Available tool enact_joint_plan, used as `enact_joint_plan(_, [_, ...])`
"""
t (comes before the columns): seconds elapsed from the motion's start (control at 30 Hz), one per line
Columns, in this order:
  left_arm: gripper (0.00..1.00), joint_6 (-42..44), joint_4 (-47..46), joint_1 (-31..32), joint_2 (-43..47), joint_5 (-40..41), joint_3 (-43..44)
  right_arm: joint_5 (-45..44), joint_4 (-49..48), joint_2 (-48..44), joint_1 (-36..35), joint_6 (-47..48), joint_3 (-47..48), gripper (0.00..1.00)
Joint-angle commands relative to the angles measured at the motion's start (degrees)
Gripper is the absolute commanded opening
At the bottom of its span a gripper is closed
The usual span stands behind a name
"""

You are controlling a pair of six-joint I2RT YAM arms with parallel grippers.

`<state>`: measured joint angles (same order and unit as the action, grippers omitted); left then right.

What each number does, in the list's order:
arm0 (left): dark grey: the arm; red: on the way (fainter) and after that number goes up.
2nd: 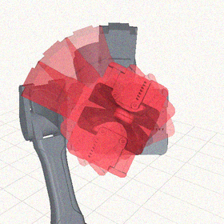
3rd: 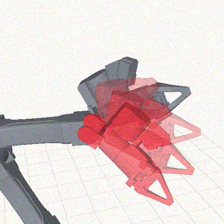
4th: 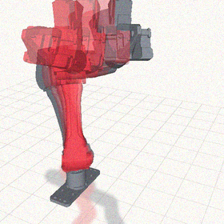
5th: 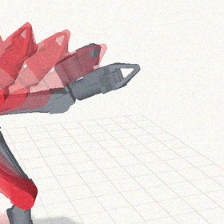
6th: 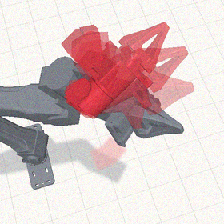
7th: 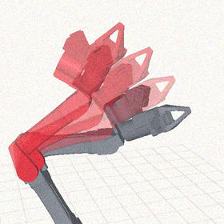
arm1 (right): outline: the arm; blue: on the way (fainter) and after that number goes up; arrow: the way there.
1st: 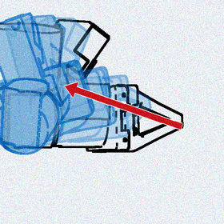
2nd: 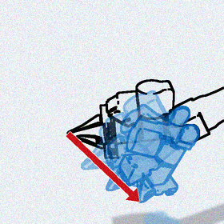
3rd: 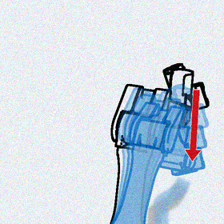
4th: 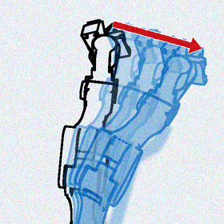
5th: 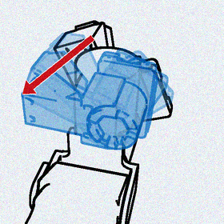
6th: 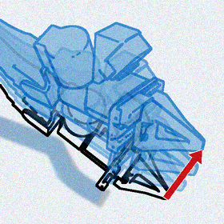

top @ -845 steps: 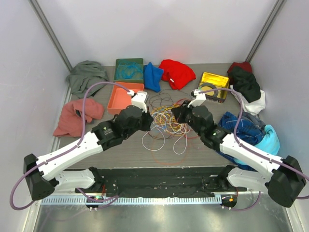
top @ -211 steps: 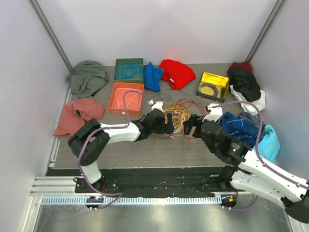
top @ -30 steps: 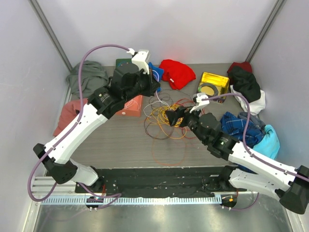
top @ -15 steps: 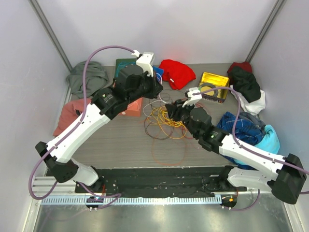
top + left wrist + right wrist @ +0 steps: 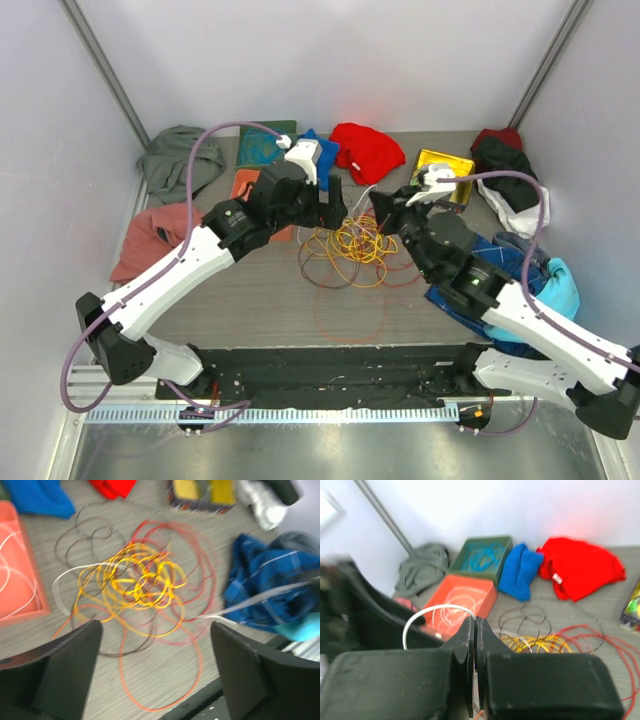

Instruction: Untangle the cables

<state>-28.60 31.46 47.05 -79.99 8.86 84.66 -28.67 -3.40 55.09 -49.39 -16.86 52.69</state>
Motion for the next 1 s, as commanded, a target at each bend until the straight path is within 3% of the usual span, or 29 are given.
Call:
enact_joint_plan(0.0, [1.0,-1.28,-1.14,0.24,0.88,6.23,-3.36,-3.59,7.61,-4.2,0.08,2.1,6.72,0.01])
enact_joint_plan(0.27, [1.0,-3.13,-2.63,0.24,6.05,20.31,-10.65,-4.12,12.01,-5.7,0.08,2.01,10.41,0.01])
enact_joint_plan(0.4, [1.0,-2.69,-14.71,0.24,11.95,21.11,-19.84,-2.98,12.8,-5.0,0.08,2.62,13.75,0.01])
enact_joint_plan(0.67, [1.0,1.53,-47.96,0.24,20.66,6.19,-36.93,-0.78,16.93,-1.04,0.17,3.68,25.97,0.01])
enact_joint_plan(0.8, [1.0,3.9,-64.91,1.29,19.08,-6.55,-43.51,0.45,18.43,0.98,0.08,1.57,27.82,0.01])
enact_joint_plan(0.87, [1.0,4.87,-78.31,2.17,17.15,-8.51,-48.35,1.24,18.43,1.68,0.08,0.34,28.35,0.01])
enact_joint_plan(0.97, [1.0,6.35,-87.24,3.05,13.55,-11.41,-50.29,1.94,18.95,2.39,0.17,-0.63,29.4,0.01])
